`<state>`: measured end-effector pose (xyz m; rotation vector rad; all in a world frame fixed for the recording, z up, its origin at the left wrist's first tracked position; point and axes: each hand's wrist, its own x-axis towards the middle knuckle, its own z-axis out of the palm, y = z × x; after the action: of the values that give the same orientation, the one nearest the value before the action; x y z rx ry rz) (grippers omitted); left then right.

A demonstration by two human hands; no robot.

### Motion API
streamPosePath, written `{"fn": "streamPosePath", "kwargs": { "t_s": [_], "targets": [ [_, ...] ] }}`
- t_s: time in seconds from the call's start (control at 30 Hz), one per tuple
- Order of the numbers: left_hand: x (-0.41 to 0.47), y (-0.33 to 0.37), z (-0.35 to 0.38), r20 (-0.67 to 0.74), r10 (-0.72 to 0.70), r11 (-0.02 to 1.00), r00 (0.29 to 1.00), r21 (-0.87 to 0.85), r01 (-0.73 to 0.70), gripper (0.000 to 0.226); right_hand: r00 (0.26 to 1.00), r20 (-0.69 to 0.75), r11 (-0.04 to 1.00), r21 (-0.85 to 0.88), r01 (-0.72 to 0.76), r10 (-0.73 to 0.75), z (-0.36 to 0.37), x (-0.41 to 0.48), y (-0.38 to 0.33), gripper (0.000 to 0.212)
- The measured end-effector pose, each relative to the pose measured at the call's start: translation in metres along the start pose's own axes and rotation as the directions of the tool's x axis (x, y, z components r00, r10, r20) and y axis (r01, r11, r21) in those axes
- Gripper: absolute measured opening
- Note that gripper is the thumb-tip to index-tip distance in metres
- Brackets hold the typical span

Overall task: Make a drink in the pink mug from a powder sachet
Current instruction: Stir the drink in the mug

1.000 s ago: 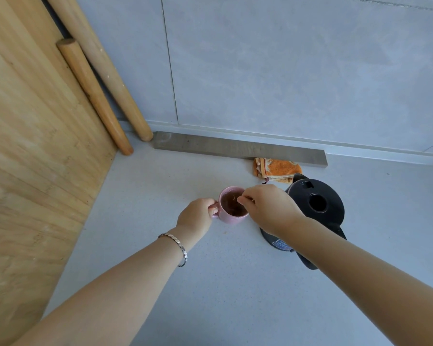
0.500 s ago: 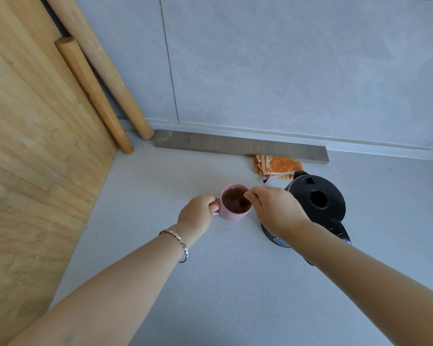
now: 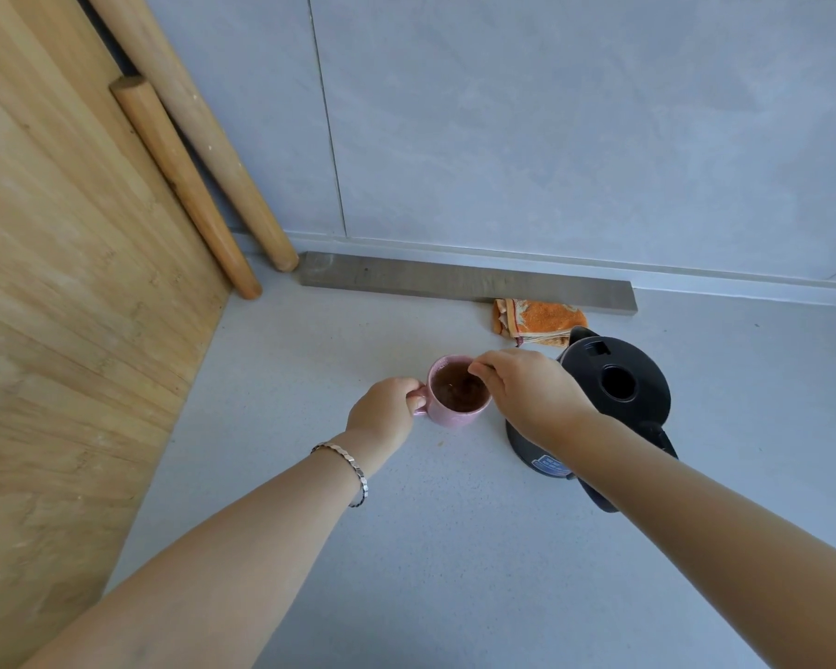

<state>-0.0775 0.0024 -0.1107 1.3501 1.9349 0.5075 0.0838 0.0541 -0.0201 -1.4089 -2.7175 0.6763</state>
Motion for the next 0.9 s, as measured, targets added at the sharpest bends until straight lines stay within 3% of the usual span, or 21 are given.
{"fn": "streamPosePath", "kwargs": {
  "t_s": [0.73, 0.9],
  "targets": [
    [0.001, -0.002, 0.000, -0.004, 0.016, 1.000, 1.000, 0.025, -0.016, 0.019, 0.998, 0.053, 0.991, 0.130, -0.039, 0.032, -0.006, 0.010, -0.013, 0.029],
    [0.001, -0.002, 0.001, -0.012, 0.015, 1.000, 1.000, 0.027, -0.015, 0.020, 0.996, 0.089, 0.999, 0.044, -0.026, 0.022, -0.008, 0.013, -0.009, 0.028]
  ]
}}
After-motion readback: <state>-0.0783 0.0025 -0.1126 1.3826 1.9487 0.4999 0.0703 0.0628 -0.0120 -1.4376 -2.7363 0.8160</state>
